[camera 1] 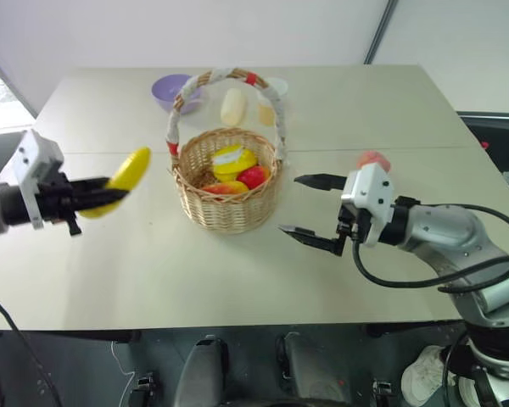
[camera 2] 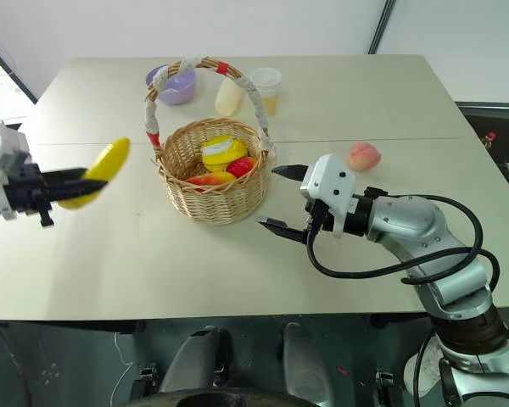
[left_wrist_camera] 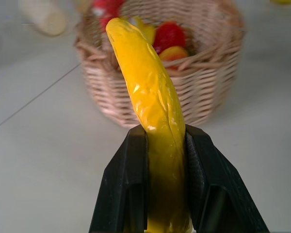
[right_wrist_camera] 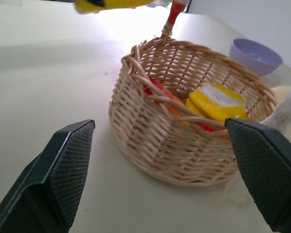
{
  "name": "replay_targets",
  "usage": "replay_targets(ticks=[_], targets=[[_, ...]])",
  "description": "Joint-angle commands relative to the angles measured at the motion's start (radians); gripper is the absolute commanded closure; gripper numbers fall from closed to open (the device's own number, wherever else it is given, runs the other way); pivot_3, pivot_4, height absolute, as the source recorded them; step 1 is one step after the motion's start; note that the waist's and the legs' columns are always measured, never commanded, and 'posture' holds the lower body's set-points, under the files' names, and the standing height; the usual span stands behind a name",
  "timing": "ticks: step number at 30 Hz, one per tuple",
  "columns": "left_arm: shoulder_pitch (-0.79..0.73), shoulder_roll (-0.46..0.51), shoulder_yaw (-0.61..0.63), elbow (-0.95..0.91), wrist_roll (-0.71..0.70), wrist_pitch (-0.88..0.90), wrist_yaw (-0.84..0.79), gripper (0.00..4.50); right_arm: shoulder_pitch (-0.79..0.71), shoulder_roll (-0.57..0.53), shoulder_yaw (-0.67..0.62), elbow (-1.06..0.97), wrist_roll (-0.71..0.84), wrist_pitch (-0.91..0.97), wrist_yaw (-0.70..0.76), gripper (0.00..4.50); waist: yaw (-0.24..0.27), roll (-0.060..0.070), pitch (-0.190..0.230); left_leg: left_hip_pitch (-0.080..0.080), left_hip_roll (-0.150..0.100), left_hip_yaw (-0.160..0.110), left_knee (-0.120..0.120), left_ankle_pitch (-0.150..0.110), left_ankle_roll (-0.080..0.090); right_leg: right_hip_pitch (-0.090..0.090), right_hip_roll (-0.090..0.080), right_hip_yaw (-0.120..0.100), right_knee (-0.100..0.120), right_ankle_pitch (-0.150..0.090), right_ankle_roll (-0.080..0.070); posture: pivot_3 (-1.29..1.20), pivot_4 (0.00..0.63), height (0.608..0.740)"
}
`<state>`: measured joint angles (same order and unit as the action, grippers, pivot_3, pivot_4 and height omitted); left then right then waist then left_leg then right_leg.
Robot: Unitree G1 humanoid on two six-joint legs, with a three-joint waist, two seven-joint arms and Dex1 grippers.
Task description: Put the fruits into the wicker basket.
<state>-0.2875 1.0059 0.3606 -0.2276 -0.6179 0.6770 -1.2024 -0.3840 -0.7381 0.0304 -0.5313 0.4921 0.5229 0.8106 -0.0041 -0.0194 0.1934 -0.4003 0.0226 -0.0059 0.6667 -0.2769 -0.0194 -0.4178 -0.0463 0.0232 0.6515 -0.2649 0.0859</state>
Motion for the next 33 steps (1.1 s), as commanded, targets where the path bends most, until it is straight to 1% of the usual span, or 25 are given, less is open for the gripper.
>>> replay_targets(ticks=[1, 2, 4, 8, 10, 13, 15, 16, 18, 19, 23, 26, 29, 33], targets=[[-0.173, -0.106, -0.137, -0.129, 0.011, 0.007, 0.161, 4.01, -0.057, -0.003, -0.013, 0.033, -0.016, -0.036, 0.024, 0.0, 0.009, 0.001, 0.0, 0.002, -0.001, 0.0, 0.0, 0.0, 0.0, 0.002, 0.0, 0.0, 0.0, 0.0, 0.0, 0.0, 0.15, 0.74], [-0.231, -0.147, -0.197, -0.129, 0.05, -0.007, 0.199, 4.01, -0.069, 0.0, -0.01, 0.042, -0.019, -0.038, 0.028, 0.0, 0.01, 0.001, 0.0, 0.005, -0.002, 0.001, 0.001, 0.0, 0.0, 0.005, 0.001, 0.0, -0.001, 0.0, 0.0, 0.0, 0.15, 0.74], [-0.305, -0.201, -0.278, -0.109, 0.114, -0.031, 0.251, 4.01, -0.083, 0.006, -0.006, 0.054, -0.025, -0.041, 0.032, 0.0, 0.008, 0.0, 0.0, 0.008, -0.006, 0.001, 0.0, 0.0, 0.0, 0.009, 0.001, 0.0, -0.001, 0.0, 0.0, 0.0, 0.15, 0.74], [-0.421, -0.29, -0.432, -0.022, 0.224, -0.071, 0.296, 4.01, -0.097, 0.009, -0.012, 0.051, -0.033, -0.029, 0.018, 0.0, -0.006, 0.0, 0.0, 0.007, -0.006, 0.001, -0.001, -0.001, 0.001, 0.007, 0.002, 0.001, -0.002, 0.0, 0.0, 0.0, 0.15, 0.74], [-0.445, -0.308, -0.479, 0.034, 0.282, -0.113, 0.302, 4.01, -0.092, 0.004, -0.025, 0.035, -0.033, -0.014, 0.005, 0.0, -0.013, 0.0, 0.0, 0.007, -0.006, 0.001, -0.002, -0.001, 0.001, 0.006, 0.002, 0.002, -0.002, 0.0, 0.0, 0.0, 0.15, 0.74], [-0.473, -0.349, -0.482, 0.119, 0.302, -0.13, 0.322, 4.01, -0.065, -0.01, -0.053, 0.005, -0.03, 0.013, -0.015, 0.0, -0.012, 0.001, 0.0, 0.007, -0.006, 0.001, -0.002, -0.001, 0.001, 0.006, 0.002, 0.002, -0.001, 0.0, 0.0, 0.0, 0.15, 0.74], [-0.475, -0.37, -0.473, 0.137, 0.294, -0.142, 0.316, 2.97, -0.037, -0.024, -0.077, -0.009, -0.036, 0.033, -0.035, 0.0, -0.009, 0.0, 0.0, 0.007, -0.006, 0.0, -0.002, -0.001, 0.001, 0.006, 0.002, 0.002, -0.001, 0.0, 0.0, 0.0, 0.15, 0.74], [-0.475, -0.378, -0.47, 0.141, 0.294, -0.154, 0.316, 2.73, -0.018, -0.034, -0.095, -0.001, -0.047, 0.039, -0.046, 0.0, -0.008, 0.0, 0.0, 0.007, -0.006, 0.0, -0.002, -0.001, 0.001, 0.006, 0.002, 0.002, -0.001, 0.0, 0.001, 0.0, 0.15, 0.74], [-0.477, -0.393, -0.464, 0.148, 0.302, -0.188, 0.323, 1.67, 0.009, -0.049, -0.119, 0.024, -0.071, 0.041, -0.067, 0.0, -0.005, 0.0, 0.0, 0.007, -0.006, 0.0, -0.001, -0.001, 0.001, 0.006, 0.001, 0.002, -0.001, 0.0, 0.001, 0.0, 0.15, 0.74], [-0.477, -0.413, -0.44, 0.15, 0.271, -0.189, 0.323, 1.28, 0.018, -0.044, -0.132, 0.067, -0.099, 0.036, -0.102, 0.0, -0.005, 0.0, 0.0, 0.007, -0.006, 0.0, -0.001, -0.001, 0.001, 0.007, 0.001, 0.002, -0.001, 0.0, 0.001, 0.0, 0.15, 0.74], [-0.452, -0.46, -0.365, 0.12, 0.17, -0.182, 0.304, 1.28, 0.034, -0.014, -0.145, 0.234, -0.206, 0.0, -0.212, 0.0, -0.007, 0.0, 0.0, 0.007, -0.006, 0.001, -0.001, -0.001, 0.001, 0.007, 0.0, 0.002, -0.001, 0.0, 0.001, 0.0, 0.15, 0.74], [-0.395, -0.471, -0.336, 0.05, 0.086, -0.124, 0.289, 1.28, -0.011, 0.024, -0.134, 0.411, -0.283, -0.038, -0.3, 0.0, -0.015, 0.001, 0.0, 0.008, -0.006, 0.001, -0.001, -0.001, 0.001, 0.007, 0.001, 0.003, -0.001, 0.0, 0.001, 0.0, 0.15, 0.74], [-0.321, -0.455, -0.362, -0.041, 0.055, -0.091, 0.27, 1.28, -0.094, 0.063, -0.123, 0.588, -0.327, -0.088, -0.342, 0.0, -0.018, 0.002, 0.001, 0.008, -0.006, 0.002, -0.002, 0.0, 0.001, 0.006, 0.001, 0.003, 0.0, 0.0, 0.001, 0.0, 0.15, 0.74], [-0.251, -0.456, -0.407, -0.122, 0.059, -0.079, 0.28, 1.28, -0.225, 0.106, -0.116, 0.861, -0.377, -0.171, -0.381, 0.0, -0.016, 0.002, 0.001, 0.009, -0.006, 0.003, -0.001, 0.0, 0.0, 0.006, 0.001, 0.005, 0.0, 0.0, 0.001, 0.0, 0.15, 0.74]])
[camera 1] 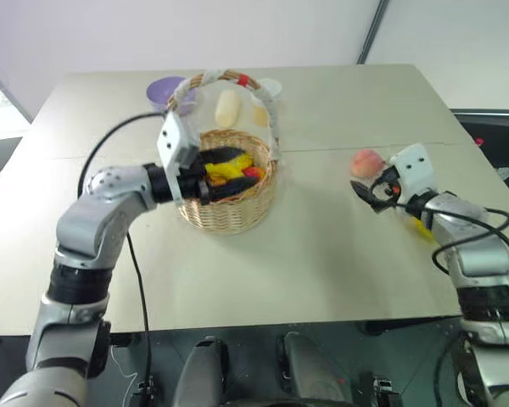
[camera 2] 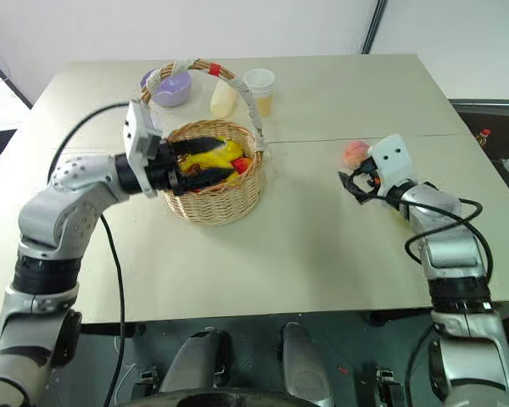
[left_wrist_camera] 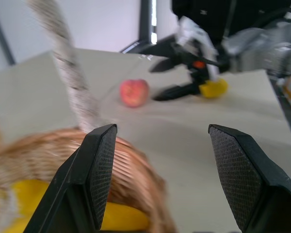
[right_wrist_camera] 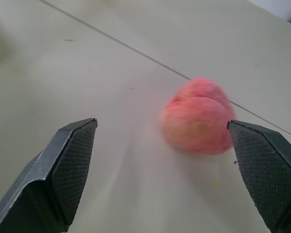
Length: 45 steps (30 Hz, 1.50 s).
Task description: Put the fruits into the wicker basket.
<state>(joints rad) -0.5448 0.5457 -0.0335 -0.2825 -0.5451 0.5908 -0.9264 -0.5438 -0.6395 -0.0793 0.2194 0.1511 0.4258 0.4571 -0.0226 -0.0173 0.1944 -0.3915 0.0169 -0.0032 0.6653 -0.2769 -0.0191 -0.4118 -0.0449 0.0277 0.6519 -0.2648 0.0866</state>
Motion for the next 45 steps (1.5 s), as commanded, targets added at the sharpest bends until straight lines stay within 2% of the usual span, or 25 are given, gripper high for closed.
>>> replay_targets(ticks=[1, 10, 17, 18, 19, 21, 22, 24, 28, 32, 35, 36, 39, 45], targets=[[0.017, -0.001, -0.024, -0.08, -0.011, 0.009, 0.01, 1.28, -0.103, 0.018, -0.008, 0.18, -0.045, -0.102, -0.037, 0.0, 0.004, 0.0, 0.0, 0.0, 0.0, 0.0, 0.0, 0.0, 0.0, 0.0, 0.0, 0.0, 0.0, 0.0, 0.0, 0.0, 0.15, 0.74], [0.045, -0.015, -0.037, -0.119, -0.019, 0.023, 0.05, 1.28, -0.291, 0.068, -0.032, 0.545, -0.035, -0.173, -0.022, 0.0, 0.005, 0.0, 0.0, -0.001, 0.0, 0.0, 0.0, 0.0, 0.0, 0.001, -0.001, -0.001, -0.001, 0.0, 0.0, 0.0, 0.15, 0.74], [0.062, -0.003, -0.044, -0.137, -0.015, 0.027, 0.056, 1.28, -0.324, 0.075, -0.026, 0.638, -0.048, -0.213, -0.015, 0.0, 0.002, 0.0, 0.0, -0.001, 0.0, 0.0, 0.0, 0.0, 0.0, 0.001, 0.0, -0.001, -0.001, 0.0, 0.0, 0.0, 0.15, 0.74], [0.064, 0.0, -0.046, -0.137, -0.012, 0.025, 0.054, 1.22, -0.325, 0.077, -0.027, 0.641, -0.048, -0.217, -0.015, 0.52, 0.002, 0.0, 0.0, -0.001, 0.0, 0.0, 0.0, 0.0, 0.0, 0.001, 0.0, 0.0, -0.001, 0.0, 0.0, 0.0, 0.15, 0.74], [0.065, 0.002, -0.046, -0.137, -0.011, 0.024, 0.053, 1.22, -0.324, 0.078, -0.028, 0.641, -0.049, -0.222, -0.018, 0.71, 0.002, 0.0, 0.0, -0.001, 0.0, -0.001, 0.0, 0.0, 0.0, 0.001, 0.0, 0.0, -0.001, 0.0, 0.0, 0.0, 0.15, 0.74], [0.066, 0.005, -0.044, -0.135, -0.012, 0.022, 0.052, 1.22, -0.317, 0.077, -0.028, 0.623, -0.05, -0.228, -0.021, 1.58, 0.002, 0.0, 0.0, -0.001, 0.0, -0.001, 0.0, 0.0, 0.0, 0.001, 0.0, 0.0, -0.001, 0.0, 0.0, 0.0, 0.15, 0.74], [0.067, 0.006, -0.043, -0.134, -0.013, 0.021, 0.051, 1.22, -0.314, 0.076, -0.027, 0.613, -0.05, -0.228, -0.022, 1.78, 0.002, 0.0, 0.0, -0.001, 0.0, -0.001, 0.0, 0.0, 0.0, 0.001, 0.0, 0.0, -0.001, 0.0, 0.0, 0.0, 0.15, 0.74], [0.074, 0.019, -0.021, -0.129, -0.015, 0.021, 0.053, 1.22, -0.273, 0.057, -0.012, 0.504, -0.057, -0.224, 0.003, 1.81, 0.003, 0.0, 0.0, -0.001, 0.0, -0.001, 0.0, 0.0, 0.0, 0.001, 0.0, 0.0, -0.001, 0.0, 0.0, 0.0, 0.15, 0.74], [0.129, 0.086, 0.084, -0.098, -0.026, 0.015, 0.053, 1.22, -0.096, -0.016, -0.001, 0.062, -0.013, -0.156, 0.133, 1.81, 0.005, 0.001, 0.0, -0.001, 0.0, -0.002, -0.002, 0.0, 0.0, 0.0, 0.0, -0.001, -0.001, 0.0, 0.0, 0.0, 0.15, 0.74], [0.189, 0.148, 0.201, -0.058, -0.059, 0.015, 0.04, 1.22, 0.051, -0.079, 0.001, -0.383, 0.143, -0.06, 0.302, 1.81, 0.003, 0.001, 0.0, -0.002, 0.001, -0.002, -0.002, 0.0, 0.0, -0.002, 0.0, -0.001, -0.001, 0.0, 0.0, 0.0, 0.15, 0.74], [0.235, 0.187, 0.263, -0.036, -0.068, 0.006, 0.018, 1.22, 0.076, -0.073, 0.033, -0.6, 0.275, 0.055, 0.364, 1.81, 0.001, 0.001, 0.0, 0.0, 0.001, -0.002, -0.002, 0.0, 0.0, 0.001, 0.0, -0.001, -0.001, 0.0, 0.0, 0.0, 0.15, 0.74], [0.24, 0.192, 0.269, -0.032, -0.068, 0.002, 0.015, 1.22, 0.07, -0.064, 0.044, -0.625, 0.292, 0.084, 0.361, 1.81, 0.002, 0.001, 0.0, 0.001, 0.002, -0.002, -0.002, 0.0, 0.0, 0.001, 0.0, -0.001, -0.001, 0.0, 0.0, 0.0, 0.15, 0.74], [0.247, 0.202, 0.29, -0.019, -0.079, 0.001, 0.01, 1.22, -0.02, 0.059, 0.178, -0.647, 0.265, 0.171, 0.274, 1.81, 0.004, 0.0, 0.0, 0.001, 0.005, -0.002, -0.001, 0.0, 0.0, 0.002, 0.0, -0.003, -0.001, 0.0, 0.0, 0.0, 0.15, 0.74], [0.266, 0.206, 0.276, -0.034, -0.064, -0.007, 0.028, 1.22, -0.179, 0.339, 0.318, -0.449, 0.115, 0.19, 0.053, 1.81, 0.005, 0.0, 0.0, -0.001, 0.005, -0.002, -0.001, 0.0, 0.0, -0.001, 0.0, -0.003, 0.0, 0.0, -0.001, 0.0, 0.15, 0.74]])
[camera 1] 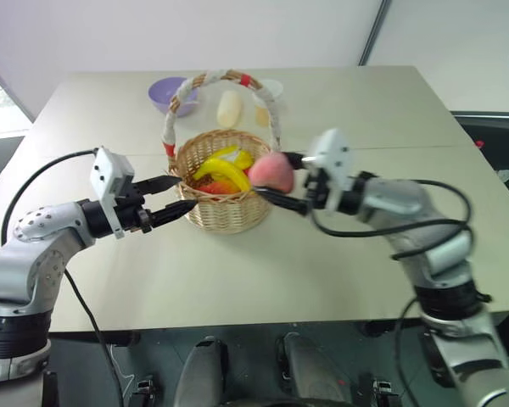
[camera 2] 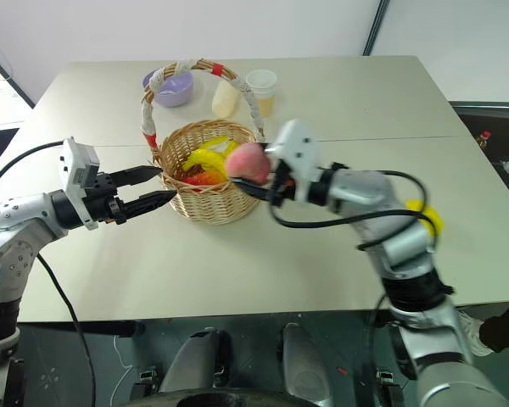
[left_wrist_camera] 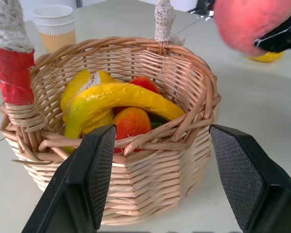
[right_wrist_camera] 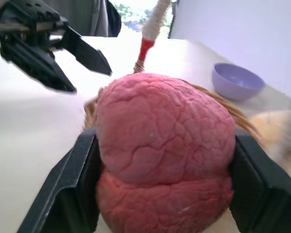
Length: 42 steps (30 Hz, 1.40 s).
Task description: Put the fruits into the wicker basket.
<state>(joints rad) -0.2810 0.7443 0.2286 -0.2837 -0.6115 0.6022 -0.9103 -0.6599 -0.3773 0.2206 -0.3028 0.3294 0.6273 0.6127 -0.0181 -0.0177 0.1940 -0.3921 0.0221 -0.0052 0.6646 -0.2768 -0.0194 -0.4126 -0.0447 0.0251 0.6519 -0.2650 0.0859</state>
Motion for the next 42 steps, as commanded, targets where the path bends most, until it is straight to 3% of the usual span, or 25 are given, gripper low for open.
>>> replay_targets(ticks=[1, 5, 7, 9, 13, 16, 19, 22, 25, 29, 33, 42], targets=[[0.005, 0.0, 0.017, -0.046, -0.005, -0.014, 0.024, 1.22, -0.09, 0.116, 0.027, 0.119, -0.084, -0.02, -0.131, 1.81, 0.001, 0.0, 0.0, -0.001, 0.0, 0.0, 0.0, 0.0, 0.0, -0.001, 0.0, 0.0, 0.0, 0.0, 0.0, 0.0, 0.15, 0.74], [0.015, -0.014, 0.016, -0.079, -0.022, -0.004, 0.055, 1.22, -0.139, 0.18, 0.015, 0.216, -0.12, -0.039, -0.169, 1.81, 0.005, 0.0, 0.0, -0.005, -0.002, 0.0, -0.001, 0.0, 0.0, -0.004, -0.002, 0.0, 0.0, 0.0, 0.0, 0.0, 0.15, 0.74], [0.025, -0.02, 0.01, -0.093, -0.025, -0.004, 0.066, 1.22, -0.147, 0.19, 0.009, 0.229, -0.121, -0.043, -0.163, 0.77, 0.004, 0.0, 0.0, -0.008, -0.003, 0.0, 0.0, 0.0, 0.0, -0.008, -0.004, 0.0, 0.0, 0.0, 0.0, 0.0, 0.15, 0.74], [0.026, -0.025, 0.008, -0.098, -0.03, -0.002, 0.072, 1.22, -0.147, 0.191, 0.008, 0.224, -0.126, -0.051, -0.161, 0.07, 0.002, 0.0, 0.0, -0.012, -0.004, 0.0, 0.0, 0.0, 0.0, -0.012, -0.005, 0.0, 0.002, 0.0, 0.0, 0.0, 0.15, 0.74], [0.02, -0.031, 0.0, -0.102, -0.037, 0.001, 0.074, 1.22, -0.111, 0.137, -0.003, 0.114, -0.107, -0.07, -0.098, 0.07, 0.001, 0.0, 0.0, -0.015, -0.005, 0.0, 0.0, 0.001, -0.001, -0.017, -0.004, 0.0, 0.004, 0.0, 0.0, 0.0, 0.15, 0.74], [-0.012, -0.048, -0.034, -0.102, -0.05, 0.008, 0.062, 1.22, -0.016, 0.017, -0.051, -0.068, -0.045, -0.098, 0.024, 0.07, 0.01, 0.0, 0.0, -0.016, -0.005, -0.001, 0.0, 0.001, -0.001, -0.017, -0.004, 0.0, 0.003, 0.0, 0.0, 0.0, 0.15, 0.74], [-0.061, -0.083, -0.094, -0.113, -0.063, 0.014, 0.054, 1.22, 0.128, -0.124, -0.169, -0.234, 0.06, -0.028, 0.102, 0.07, 0.012, 0.0, 0.0, -0.016, -0.006, -0.002, 0.001, 0.0, 0.0, -0.015, -0.005, -0.001, 0.002, 0.0, 0.001, 0.0, 0.15, 0.74], [-0.114, -0.129, -0.156, -0.123, -0.071, 0.023, 0.056, 1.22, 0.266, -0.258, -0.301, -0.27, 0.067, 0.031, 0.103, 0.07, 0.013, -0.001, -0.001, -0.016, -0.006, -0.002, 0.002, 0.0, 0.0, -0.013, -0.005, -0.001, 0.0, 0.001, 0.001, 0.0, 0.15, 0.74], [-0.171, -0.182, -0.26, -0.144, -0.047, 0.017, 0.046, 1.22, 0.443, -0.394, -0.439, -0.224, -0.006, 0.038, 0.095, 0.07, 0.009, -0.001, -0.001, -0.015, -0.008, -0.001, 0.002, 0.0, 0.0, -0.012, -0.004, -0.001, 0.0, 0.001, 0.002, 0.0, 0.15, 0.74], [-0.222, -0.235, -0.399, -0.126, 0.035, -0.028, 0.025, 1.22, 0.599, -0.488, -0.556, -0.105, -0.094, 0.051, 0.042, 0.07, 0.002, -0.001, -0.001, -0.015, -0.007, 0.0, 0.002, 0.0, 0.0, -0.012, -0.002, 0.001, 0.001, 0.001, 0.002, 0.0, 0.15, 0.74], [-0.233, -0.274, -0.47, -0.092, 0.091, -0.075, 0.008, 1.22, 0.637, -0.52, -0.581, 0.015, -0.173, 0.021, -0.014, 0.07, -0.004, 0.002, -0.002, -0.01, -0.007, 0.002, 0.002, 0.0, 0.0, -0.012, 0.001, 0.005, 0.003, 0.001, 0.002, 0.0, 0.15, 0.74], [-0.214, -0.278, -0.453, -0.086, 0.105, -0.084, 0.0, 1.22, 0.542, -0.498, -0.545, 0.251, -0.173, 0.029, -0.03, 0.07, 0.003, 0.002, -0.002, -0.011, -0.007, 0.002, 0.002, 0.0, 0.0, -0.012, 0.002, 0.006, 0.004, 0.001, 0.002, 0.0, 0.15, 0.74]])
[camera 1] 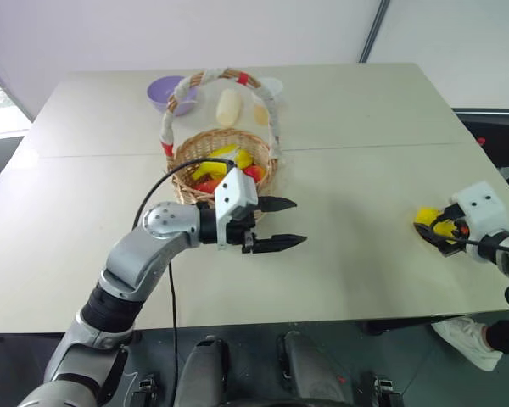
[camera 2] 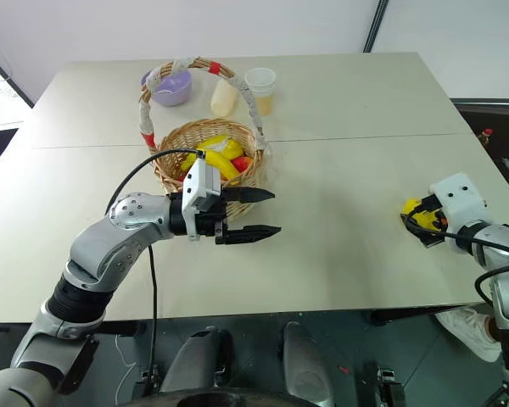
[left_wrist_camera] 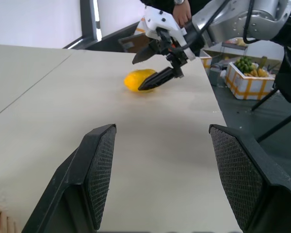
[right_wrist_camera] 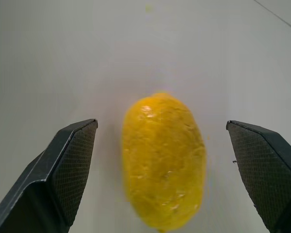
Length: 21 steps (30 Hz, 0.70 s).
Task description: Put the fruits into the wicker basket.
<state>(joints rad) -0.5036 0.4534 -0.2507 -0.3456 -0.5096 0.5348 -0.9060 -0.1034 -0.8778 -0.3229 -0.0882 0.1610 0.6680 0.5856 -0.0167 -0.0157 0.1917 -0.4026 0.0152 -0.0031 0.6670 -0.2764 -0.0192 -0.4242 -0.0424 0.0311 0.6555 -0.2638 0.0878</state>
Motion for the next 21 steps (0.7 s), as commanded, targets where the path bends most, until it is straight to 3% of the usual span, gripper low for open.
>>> replay_targets(ticks=[1, 2, 4, 8, 11, 16, 19, 21], targets=[[0.014, 0.018, 0.029, -0.027, 0.004, -0.016, -0.004, 1.22, -0.019, 0.003, 0.001, 0.05, -0.002, -0.011, 0.0, 0.07, 0.003, 0.0, 0.0, 0.0, 0.0, 0.0, 0.0, 0.0, 0.0, 0.0, 0.0, 0.0, 0.0, 0.0, 0.0, 0.0, 0.15, 0.74], [0.018, 0.021, 0.032, -0.03, 0.004, -0.015, -0.002, 1.22, -0.023, 0.003, 0.003, 0.06, 0.0, -0.013, 0.001, 0.07, 0.003, 0.0, 0.0, 0.0, 0.0, 0.0, 0.0, 0.0, 0.0, 0.0, 0.0, 0.0, 0.0, 0.0, 0.0, 0.0, 0.15, 0.74], [0.029, 0.027, 0.045, -0.038, 0.0, -0.01, 0.003, 1.22, -0.036, 0.007, 0.002, 0.073, 0.009, -0.007, 0.001, 0.57, 0.004, 0.0, 0.0, 0.0, 0.0, 0.0, 0.0, 0.0, 0.0, 0.0, -0.001, 0.0, 0.0, 0.0, 0.0, 0.0, 0.15, 0.74], [0.046, 0.037, 0.058, -0.049, -0.002, -0.009, 0.004, 1.22, -0.046, 0.001, 0.018, 0.073, 0.001, -0.016, 0.001, 2.39, 0.003, 0.0, 0.0, 0.0, 0.0, 0.0, 0.0, 0.0, 0.0, 0.0, -0.001, 0.0, 0.0, 0.0, 0.0, 0.0, 0.15, 0.74], [0.057, 0.044, 0.084, -0.054, -0.016, -0.005, 0.006, 1.22, -0.048, -0.013, 0.036, 0.034, -0.015, -0.042, 0.007, 2.39, 0.001, 0.001, 0.0, 0.0, 0.0, 0.0, 0.0, 0.0, 0.0, 0.0, -0.001, 0.0, 0.0, 0.0, 0.0, 0.0, 0.15, 0.74], [0.102, 0.116, 0.292, -0.031, -0.136, 0.04, 0.007, 1.22, -0.084, -0.025, 0.032, -0.267, 0.135, -0.146, 0.182, 2.39, -0.009, 0.002, 0.0, 0.0, 0.001, -0.001, 0.0, 0.0, 0.0, -0.001, 0.0, 0.0, 0.001, 0.0, 0.0, 0.0, 0.15, 0.74], [0.159, 0.194, 0.386, 0.005, -0.13, 0.029, -0.01, 1.22, -0.168, 0.03, 0.099, -0.416, 0.271, -0.089, 0.226, 2.39, -0.014, 0.002, 0.0, 0.002, 0.002, -0.002, 0.0, 0.0, 0.0, 0.0, 0.002, 0.0, 0.001, 0.0, 0.0, 0.0, 0.15, 0.74], [0.198, 0.232, 0.431, 0.027, -0.121, 0.018, -0.019, 1.22, -0.265, 0.093, 0.201, -0.44, 0.273, -0.068, 0.196, 2.39, -0.012, 0.001, 0.0, 0.002, 0.003, -0.003, -0.001, 0.0, 0.0, 0.001, 0.002, -0.001, 0.002, 0.0, 0.0, 0.0, 0.15, 0.74]])
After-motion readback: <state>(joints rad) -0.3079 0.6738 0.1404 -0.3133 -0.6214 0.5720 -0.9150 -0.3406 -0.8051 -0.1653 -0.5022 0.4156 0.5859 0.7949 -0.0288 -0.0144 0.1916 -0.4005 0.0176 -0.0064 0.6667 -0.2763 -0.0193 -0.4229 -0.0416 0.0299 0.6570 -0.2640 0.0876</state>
